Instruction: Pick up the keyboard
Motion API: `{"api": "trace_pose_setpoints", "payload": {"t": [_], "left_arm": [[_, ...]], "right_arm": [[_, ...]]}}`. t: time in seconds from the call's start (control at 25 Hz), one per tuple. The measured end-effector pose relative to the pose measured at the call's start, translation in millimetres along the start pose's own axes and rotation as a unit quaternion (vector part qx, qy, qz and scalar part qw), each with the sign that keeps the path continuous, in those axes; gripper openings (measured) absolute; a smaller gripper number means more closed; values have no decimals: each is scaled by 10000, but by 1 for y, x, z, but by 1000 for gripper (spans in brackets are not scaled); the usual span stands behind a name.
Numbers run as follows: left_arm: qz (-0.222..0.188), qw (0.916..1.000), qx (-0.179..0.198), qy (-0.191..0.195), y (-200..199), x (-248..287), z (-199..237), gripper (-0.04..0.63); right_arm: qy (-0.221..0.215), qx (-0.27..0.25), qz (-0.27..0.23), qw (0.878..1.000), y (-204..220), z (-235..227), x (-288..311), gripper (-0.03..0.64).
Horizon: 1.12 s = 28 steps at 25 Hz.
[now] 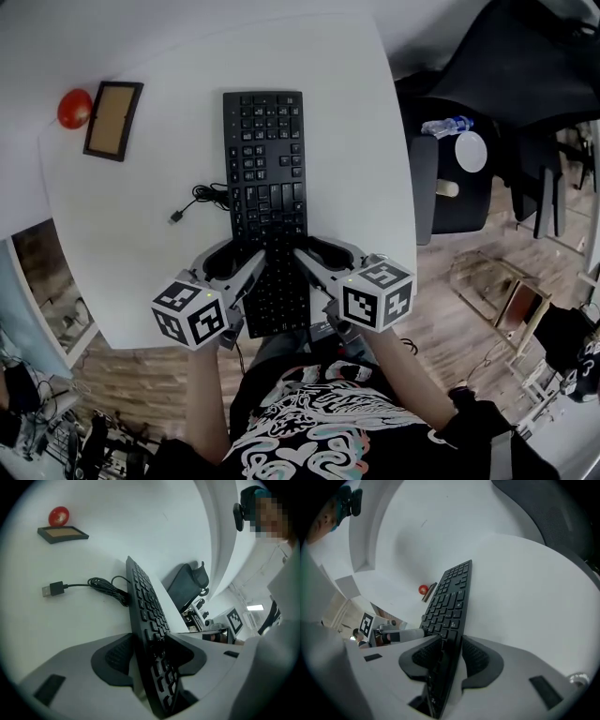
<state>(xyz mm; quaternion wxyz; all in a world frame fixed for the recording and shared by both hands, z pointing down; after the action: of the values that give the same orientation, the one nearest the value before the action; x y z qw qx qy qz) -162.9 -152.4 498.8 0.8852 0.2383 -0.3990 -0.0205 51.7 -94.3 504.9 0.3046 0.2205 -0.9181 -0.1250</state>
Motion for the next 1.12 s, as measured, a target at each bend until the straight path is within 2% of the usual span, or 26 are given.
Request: {"api": "trace_pose_setpoints", "payload": {"t": [0.16,0.32,0.44,0.52,0.6,0.84,1.0,1.12], "left_arm": [[250,9981,-496,267,-5,2,10,191],[329,9904,-1103,761,-5,3,19,155],[10,9731,-1761,1486,1,1,25,116],[-183,9597,-2033,1934,4,1,24,103],[-268,9539,-2105,2121,4,1,24,103],[-309,9462,-2199,2354,4,1,31,103],[-409,9422,-2178,2511,7,3,31,103],[-535,9344,-2244,2715,7,-2,25,103]], "right_arm": [[18,100,-110,9999,5,1,0,153],[-95,244,-95,9996,3,-2,-1,153],[-166,367,-97,9991,5,-4,3,152],[-217,528,-159,9982,7,-5,5,152],[-273,664,-222,9972,8,-6,6,152],[-752,843,-292,9932,6,-12,7,153],[-959,901,-544,9898,9,-19,6,162],[-1167,1040,-792,9845,8,-18,-3,181]]}}
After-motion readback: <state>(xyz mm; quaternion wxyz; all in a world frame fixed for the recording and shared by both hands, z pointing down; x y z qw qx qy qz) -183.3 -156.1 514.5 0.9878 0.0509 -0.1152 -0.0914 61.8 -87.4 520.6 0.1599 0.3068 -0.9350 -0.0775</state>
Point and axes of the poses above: the fingertips, and each gripper's own axes: x forward along the fingers, z to its left, y out of its underside, the point moved 10 cm from there along -x, backward along the fingers, and after that the axes turned 8 degrees about -y, right-handed, at the moved point
